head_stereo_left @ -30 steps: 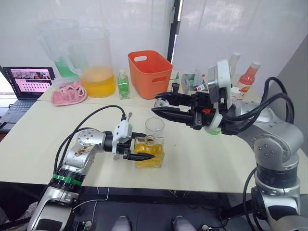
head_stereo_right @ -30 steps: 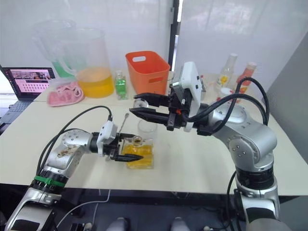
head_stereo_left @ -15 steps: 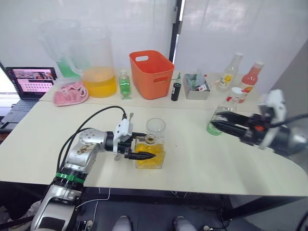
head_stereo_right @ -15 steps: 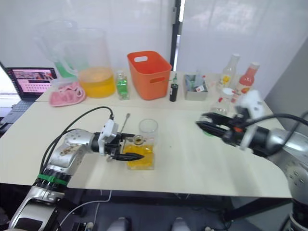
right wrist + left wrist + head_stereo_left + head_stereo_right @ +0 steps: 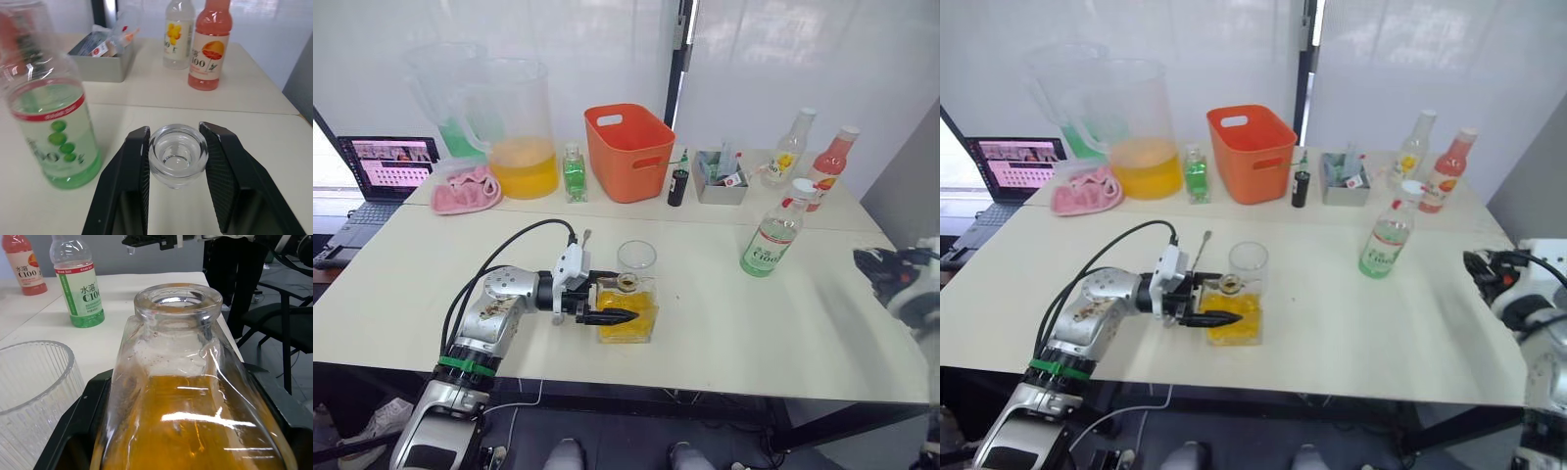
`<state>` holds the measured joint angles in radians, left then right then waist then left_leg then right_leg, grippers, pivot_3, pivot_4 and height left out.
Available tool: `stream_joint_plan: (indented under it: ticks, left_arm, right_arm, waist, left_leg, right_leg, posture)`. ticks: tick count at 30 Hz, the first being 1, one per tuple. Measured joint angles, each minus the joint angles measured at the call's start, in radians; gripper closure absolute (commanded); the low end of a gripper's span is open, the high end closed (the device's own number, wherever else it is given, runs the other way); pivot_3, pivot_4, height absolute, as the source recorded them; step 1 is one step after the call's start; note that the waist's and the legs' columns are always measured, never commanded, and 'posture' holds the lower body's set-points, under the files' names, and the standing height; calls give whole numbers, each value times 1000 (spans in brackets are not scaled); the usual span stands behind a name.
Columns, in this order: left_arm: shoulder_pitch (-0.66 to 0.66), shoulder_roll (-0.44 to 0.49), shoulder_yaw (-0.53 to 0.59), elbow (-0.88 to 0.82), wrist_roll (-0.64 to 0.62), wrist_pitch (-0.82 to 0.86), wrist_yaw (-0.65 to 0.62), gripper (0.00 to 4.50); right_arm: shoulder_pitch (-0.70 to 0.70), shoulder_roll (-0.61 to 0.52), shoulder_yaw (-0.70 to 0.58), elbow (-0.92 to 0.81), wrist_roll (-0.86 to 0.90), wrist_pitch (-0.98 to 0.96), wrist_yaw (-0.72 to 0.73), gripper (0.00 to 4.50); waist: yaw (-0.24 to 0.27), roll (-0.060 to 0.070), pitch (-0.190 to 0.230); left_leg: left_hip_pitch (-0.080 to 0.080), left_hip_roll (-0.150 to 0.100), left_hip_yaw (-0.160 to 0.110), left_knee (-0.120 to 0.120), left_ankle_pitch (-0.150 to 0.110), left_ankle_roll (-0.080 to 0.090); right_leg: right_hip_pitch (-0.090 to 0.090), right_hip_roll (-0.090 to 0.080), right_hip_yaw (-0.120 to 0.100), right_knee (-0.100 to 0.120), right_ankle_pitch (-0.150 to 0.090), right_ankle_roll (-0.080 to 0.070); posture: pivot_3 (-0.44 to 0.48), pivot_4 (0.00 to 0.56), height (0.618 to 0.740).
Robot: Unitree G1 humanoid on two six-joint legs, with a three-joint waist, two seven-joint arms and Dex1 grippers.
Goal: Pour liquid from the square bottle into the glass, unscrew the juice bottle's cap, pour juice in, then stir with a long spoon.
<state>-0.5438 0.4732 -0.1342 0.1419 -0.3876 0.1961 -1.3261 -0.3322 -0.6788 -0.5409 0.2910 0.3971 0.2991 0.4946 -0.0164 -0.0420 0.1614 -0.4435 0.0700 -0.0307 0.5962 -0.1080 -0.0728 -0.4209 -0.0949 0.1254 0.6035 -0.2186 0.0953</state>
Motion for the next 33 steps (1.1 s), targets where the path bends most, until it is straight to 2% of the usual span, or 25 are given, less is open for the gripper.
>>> stream_joint_plan:
  ticks: [5, 8, 16, 27, 29, 33]
  left_arm:
    - [39, 6, 7, -93, -8, 68, 39, 1679]
    - [46, 6, 7, -109, -11, 80, 48, 1679]
    - [78, 11, 21, -152, -12, 102, 83, 1679]
    - [78, 17, 20, -151, -11, 102, 88, 1679]
    - [78, 17, 20, -151, -11, 102, 87, 1679]
    - [78, 18, 20, -150, -11, 94, 81, 1679]
  right_arm:
    - [-42, 37, 25, 174, -23, -60, -25, 3429]
    - [-50, 41, 30, 214, -24, -84, -25, 3429]
    - [-134, 101, 53, 489, -44, -246, -67, 3429]
    - [-186, 97, 66, 634, -59, -366, -53, 3429]
    - [-186, 94, 60, 635, -50, -366, -39, 2378]
    - [-150, 92, 54, 621, -27, -361, -5, 1045]
  waist:
    - [-1, 1, 0]
    - [-1, 2, 1]
    - [-20, 2, 1]
    - [-27, 2, 1]
    - [-27, 2, 1]
    - [-28, 2, 1]
  left_leg:
    - [-1, -1, -2, -5, 1, 2]
    - [-2, -1, -3, -5, 0, 2]
    - [-1, -1, -3, -4, 0, 3]
    - [1, -2, -5, -3, 0, 3]
    - [1, -2, -5, -3, 0, 3]
    - [1, -2, -5, -4, 0, 3]
  right_leg:
    - [-1, 1, 0, 0, -2, 3]
    - [-1, 1, 0, 0, -3, 4]
    - [1, 1, -1, 0, -3, 4]
    - [4, 1, -1, 0, -3, 4]
    - [4, 1, -1, 0, -3, 4]
    - [3, 1, -1, 0, -3, 4]
  posture:
    - [0, 150, 731]
    - [0, 150, 731]
    - [0, 150, 731]
    - [0, 150, 731]
    - [0, 150, 731]
    - [0, 150, 731]
